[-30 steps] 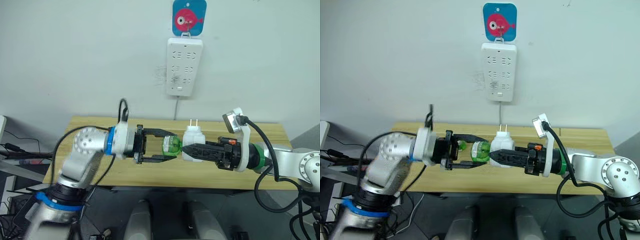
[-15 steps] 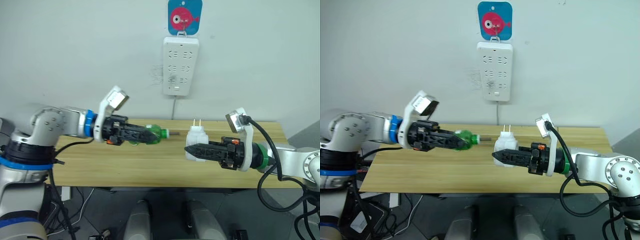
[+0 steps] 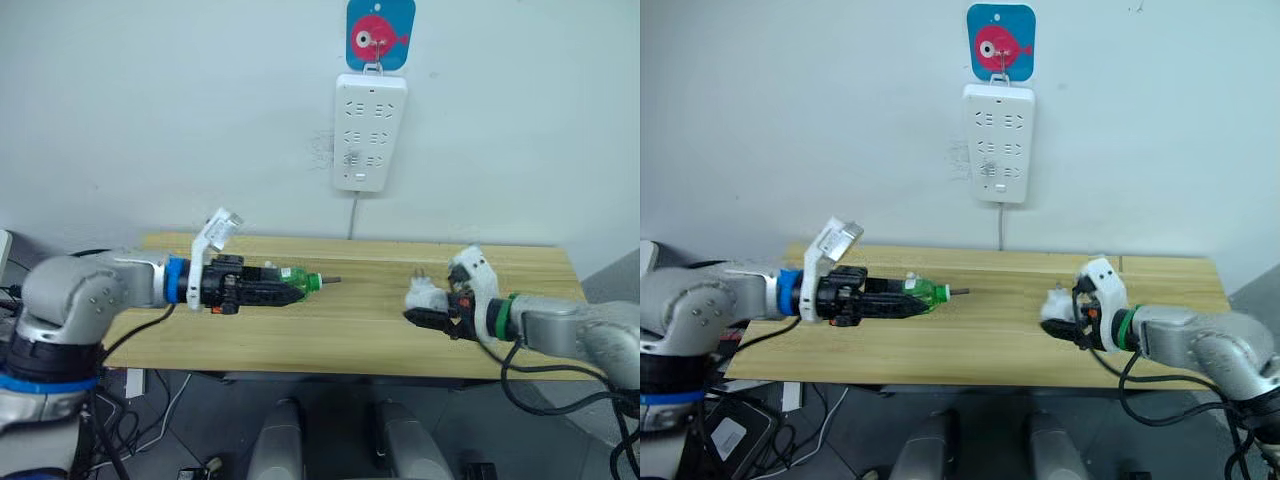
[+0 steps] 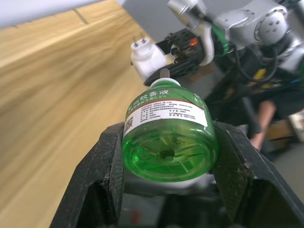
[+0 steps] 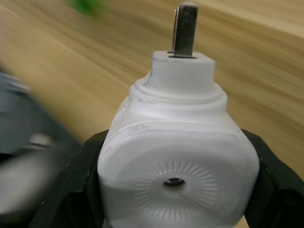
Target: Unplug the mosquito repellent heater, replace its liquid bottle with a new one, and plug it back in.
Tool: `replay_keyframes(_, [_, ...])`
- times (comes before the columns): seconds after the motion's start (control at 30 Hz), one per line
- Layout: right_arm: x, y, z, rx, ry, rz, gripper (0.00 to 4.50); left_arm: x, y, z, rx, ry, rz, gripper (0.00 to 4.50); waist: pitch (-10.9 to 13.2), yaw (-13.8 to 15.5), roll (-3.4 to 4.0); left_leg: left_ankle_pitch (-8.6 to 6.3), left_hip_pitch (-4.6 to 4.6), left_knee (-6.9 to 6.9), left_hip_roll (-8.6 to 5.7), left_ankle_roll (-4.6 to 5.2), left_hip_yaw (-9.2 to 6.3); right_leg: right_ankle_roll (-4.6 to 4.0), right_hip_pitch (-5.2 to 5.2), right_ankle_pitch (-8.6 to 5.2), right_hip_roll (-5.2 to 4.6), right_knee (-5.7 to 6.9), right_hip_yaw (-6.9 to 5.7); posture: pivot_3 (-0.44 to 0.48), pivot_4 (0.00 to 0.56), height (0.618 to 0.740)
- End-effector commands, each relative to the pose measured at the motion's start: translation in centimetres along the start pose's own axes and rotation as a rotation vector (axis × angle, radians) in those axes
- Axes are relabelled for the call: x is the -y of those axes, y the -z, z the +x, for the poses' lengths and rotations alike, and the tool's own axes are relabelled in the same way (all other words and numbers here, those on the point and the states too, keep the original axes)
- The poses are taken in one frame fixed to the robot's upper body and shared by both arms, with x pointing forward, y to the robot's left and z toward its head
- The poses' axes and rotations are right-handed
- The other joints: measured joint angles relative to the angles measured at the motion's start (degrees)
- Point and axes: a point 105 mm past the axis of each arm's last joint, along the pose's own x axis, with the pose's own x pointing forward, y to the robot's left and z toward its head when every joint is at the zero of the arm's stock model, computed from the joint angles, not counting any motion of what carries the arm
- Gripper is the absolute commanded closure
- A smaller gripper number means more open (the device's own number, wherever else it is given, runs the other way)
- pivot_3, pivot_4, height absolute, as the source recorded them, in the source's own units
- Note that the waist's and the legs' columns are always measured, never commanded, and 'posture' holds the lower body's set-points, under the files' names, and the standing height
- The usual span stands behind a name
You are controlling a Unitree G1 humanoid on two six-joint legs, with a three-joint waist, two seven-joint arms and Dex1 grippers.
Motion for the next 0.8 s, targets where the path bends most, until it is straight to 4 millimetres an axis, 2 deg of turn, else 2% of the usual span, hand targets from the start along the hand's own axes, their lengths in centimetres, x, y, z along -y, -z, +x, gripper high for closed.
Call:
replay_keyframes(0.03, [2.7,1.2,1.2,-0.097,0.150,-0.083,1.43,1.1,0.3,0.7,-0.021,0.020,0.122,2.28,0.0,0.0,0.00,0.00,0.00,-0.01,-0.01,0.00,0.02,0.00,0.00,0.00,0.00,-0.02,0.00,0.032,0.255,0.740])
replay_keyframes(0.3, [5.7,2.0,3.3,-0.220,0.194,-0.067,1.43,1.3,1.5,2.0,-0.030,0.032,0.170,2.28,0.0,-0.1,-0.01,0.00,0.02,-0.10,-0.03,0.00,0.06,-0.03,-0.04,0.02,0.15,0.01,0.01,0.032,0.260,0.740])
replay_keyframes(0.7, [6.8,2.9,4.1,-0.301,0.172,-0.047,1.43,1.3,2.3,2.5,-0.027,0.032,0.186,2.28,0.0,0.0,-0.01,0.00,0.06,-0.15,-0.05,0.00,0.05,-0.03,-0.01,0.02,0.16,0.00,0.01,0.048,0.262,0.740])
replay_keyframes(0.8, [7.1,2.3,3.8,-0.283,0.186,-0.040,0.44,1.1,2.3,2.5,-0.025,0.028,0.187,2.28,0.0,-0.1,0.00,0.00,0.08,-0.14,-0.06,0.00,0.05,-0.03,0.00,0.03,0.18,0.02,0.01,0.034,0.257,0.740])
